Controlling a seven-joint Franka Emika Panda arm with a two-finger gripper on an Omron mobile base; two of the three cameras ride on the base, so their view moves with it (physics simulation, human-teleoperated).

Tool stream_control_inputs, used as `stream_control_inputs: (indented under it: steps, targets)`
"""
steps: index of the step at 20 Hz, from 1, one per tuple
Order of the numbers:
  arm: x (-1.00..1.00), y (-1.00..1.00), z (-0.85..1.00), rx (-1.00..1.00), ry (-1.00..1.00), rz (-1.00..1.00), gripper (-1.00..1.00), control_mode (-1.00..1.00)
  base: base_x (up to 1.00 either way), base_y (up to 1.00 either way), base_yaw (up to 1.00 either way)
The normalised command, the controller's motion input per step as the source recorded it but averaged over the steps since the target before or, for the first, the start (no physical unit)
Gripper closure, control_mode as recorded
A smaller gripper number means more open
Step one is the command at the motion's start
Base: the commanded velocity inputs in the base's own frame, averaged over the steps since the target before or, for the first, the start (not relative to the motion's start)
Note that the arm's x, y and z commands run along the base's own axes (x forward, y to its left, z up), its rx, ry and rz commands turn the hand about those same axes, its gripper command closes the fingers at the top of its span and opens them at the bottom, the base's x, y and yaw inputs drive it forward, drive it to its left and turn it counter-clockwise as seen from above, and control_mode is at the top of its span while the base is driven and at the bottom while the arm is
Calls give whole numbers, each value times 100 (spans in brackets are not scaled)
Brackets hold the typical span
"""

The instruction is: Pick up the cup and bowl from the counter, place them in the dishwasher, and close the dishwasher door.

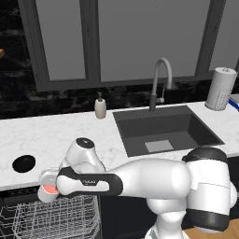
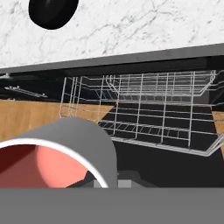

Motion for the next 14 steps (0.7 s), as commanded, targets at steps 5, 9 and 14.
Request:
stream_control_inputs:
  steps: [5, 9, 14]
  targets:
    - [-2, 7, 0, 0, -1, 0, 100, -100, 0, 0, 0]
    - [0, 0, -17, -3, 1, -2, 100, -100, 0, 0, 0]
    - [0, -1, -42, -3, 9, -3, 100, -100, 0, 0, 0]
